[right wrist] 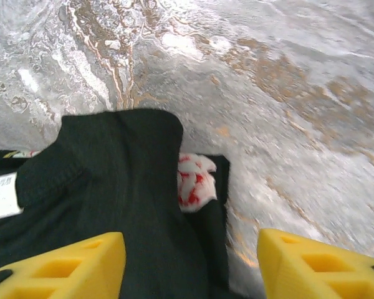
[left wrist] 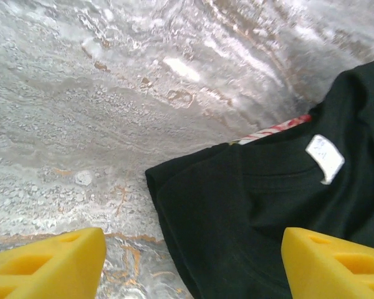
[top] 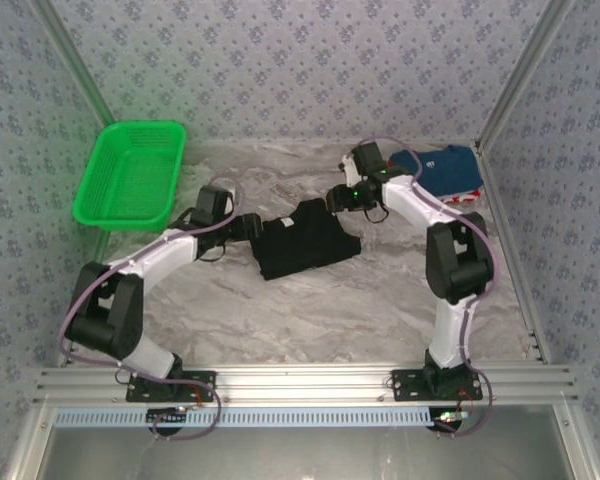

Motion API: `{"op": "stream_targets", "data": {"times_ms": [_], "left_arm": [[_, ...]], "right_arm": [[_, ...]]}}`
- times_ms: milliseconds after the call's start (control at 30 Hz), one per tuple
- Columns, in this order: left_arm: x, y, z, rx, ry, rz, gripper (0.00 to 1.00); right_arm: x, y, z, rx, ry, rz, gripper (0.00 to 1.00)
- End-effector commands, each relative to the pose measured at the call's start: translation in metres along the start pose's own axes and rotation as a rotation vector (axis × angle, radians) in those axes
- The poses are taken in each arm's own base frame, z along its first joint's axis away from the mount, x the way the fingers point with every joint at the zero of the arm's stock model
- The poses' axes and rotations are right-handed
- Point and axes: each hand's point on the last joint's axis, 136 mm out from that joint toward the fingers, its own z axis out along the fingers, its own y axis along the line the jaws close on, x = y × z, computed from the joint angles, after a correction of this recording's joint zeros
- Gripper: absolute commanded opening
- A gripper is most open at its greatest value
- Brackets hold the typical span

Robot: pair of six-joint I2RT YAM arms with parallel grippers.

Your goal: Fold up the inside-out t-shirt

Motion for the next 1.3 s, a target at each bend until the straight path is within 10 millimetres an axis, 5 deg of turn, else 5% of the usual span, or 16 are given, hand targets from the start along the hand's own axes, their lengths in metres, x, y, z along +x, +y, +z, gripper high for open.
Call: {"op": "stream_targets", "data": {"times_ms": [0, 133, 433, 600, 900, 1067, 1267], "left_arm": [[0.016, -0.023, -0.01, 0.099, 0.051, 0.029, 0.77], [0.027, -0.052, 0.001, 0.184, 0.104, 0.071, 0.77], [0.047, -0.048, 0.034, 0.168, 0.186, 0.048, 0.77], [0.059, -0.044, 0.043, 0.159, 0.217, 0.038, 0.76], [0.067, -0.04, 0.051, 0.152, 0.245, 0.035, 0.76], [0.067, -0.041, 0.052, 0.156, 0.246, 0.035, 0.76], [0.065, -0.04, 0.05, 0.147, 0.243, 0.035, 0.77]], "right_arm": [[0.035, -0.009, -0.006, 0.022, 0.073, 0.066, 0.65], [0.06, -0.008, 0.002, -0.029, 0.115, 0.15, 0.74], [0.089, 0.003, 0.03, -0.107, 0.191, 0.231, 0.78], [0.084, 0.022, 0.033, -0.218, 0.165, 0.256, 0.68], [0.066, 0.05, 0.023, -0.378, 0.109, 0.262, 0.36], [0.08, 0.05, 0.023, -0.397, 0.129, 0.282, 0.3], [0.105, 0.021, 0.043, -0.313, 0.212, 0.365, 0.24]]}}
